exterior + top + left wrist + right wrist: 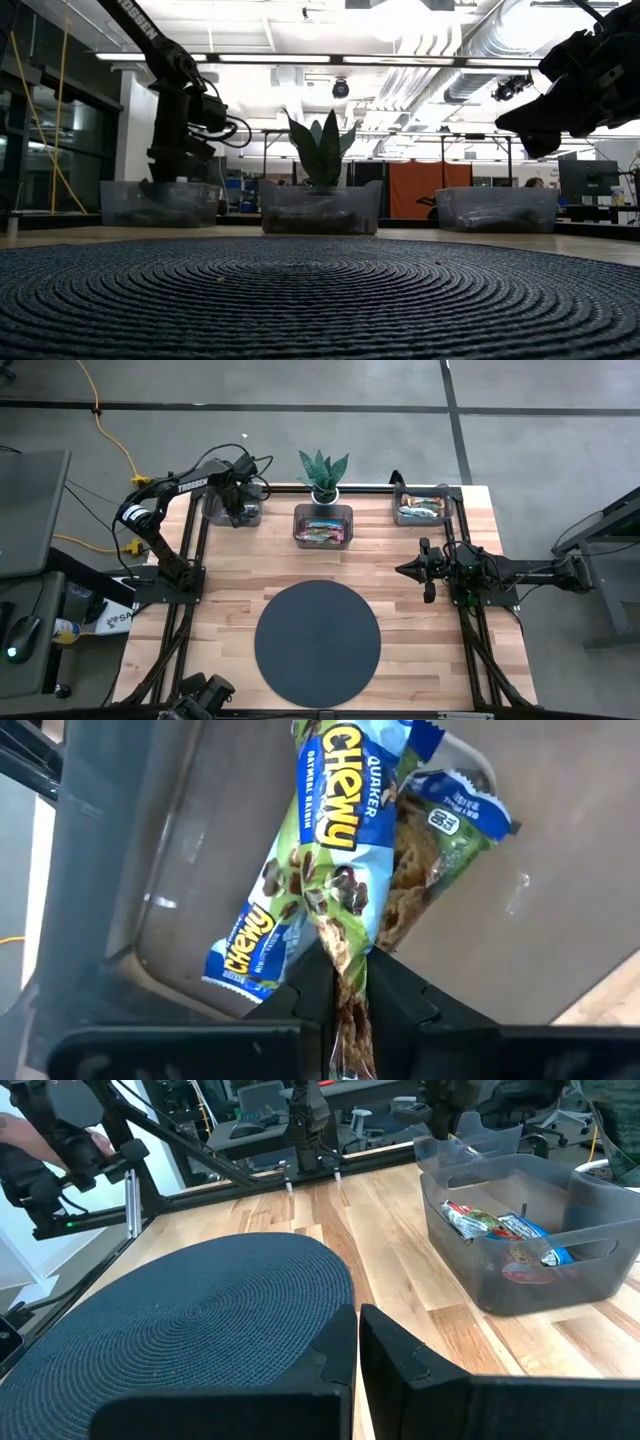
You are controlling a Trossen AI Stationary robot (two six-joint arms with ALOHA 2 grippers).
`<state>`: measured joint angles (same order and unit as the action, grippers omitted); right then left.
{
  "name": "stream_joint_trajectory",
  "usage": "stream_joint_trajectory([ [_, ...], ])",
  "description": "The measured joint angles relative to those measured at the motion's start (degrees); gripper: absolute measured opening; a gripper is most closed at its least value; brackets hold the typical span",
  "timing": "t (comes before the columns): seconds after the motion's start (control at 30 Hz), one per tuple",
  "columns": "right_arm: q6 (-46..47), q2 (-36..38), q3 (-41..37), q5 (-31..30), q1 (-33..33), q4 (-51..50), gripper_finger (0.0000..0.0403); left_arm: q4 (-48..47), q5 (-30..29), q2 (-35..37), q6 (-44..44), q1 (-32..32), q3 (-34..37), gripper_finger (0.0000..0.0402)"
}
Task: Pick and place Granola Bars by type
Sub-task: Put the blue granola bar into the left black bin, then return to Home Position
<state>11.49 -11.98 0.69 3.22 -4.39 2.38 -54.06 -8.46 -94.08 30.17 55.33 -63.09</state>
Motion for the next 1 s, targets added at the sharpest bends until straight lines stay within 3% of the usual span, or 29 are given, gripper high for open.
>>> stream_joint_trajectory([
  [0.17,0.00,0.01,0.00,0.00,-0.01,-0.01,0.0000,-0.02,2.47,0.00,0.07,0.00,0.00,0.0066],
  [0.47,0.00,-0.01,0.00,0.00,0.01,-0.01,0.0000,-0.07,-0.93,1.10,-1.70,0.00,0.00,0.0194],
  [0.67,0.00,-0.01,0.00,0.00,0.00,-0.01,0.0000,-1.22,-0.52,5.27,-3.75,0.00,-2.86,0.0217],
  [0.83,-0.01,0.00,0.00,0.00,0.01,-0.01,0.0000,-0.63,10.63,9.60,-9.01,-1.21,-6.93,0.0218],
  [1.0,0.00,-0.01,0.00,0.02,-0.02,-0.01,0.0000,3.68,22.70,13.50,-13.43,-6.88,-10.70,0.0218],
])
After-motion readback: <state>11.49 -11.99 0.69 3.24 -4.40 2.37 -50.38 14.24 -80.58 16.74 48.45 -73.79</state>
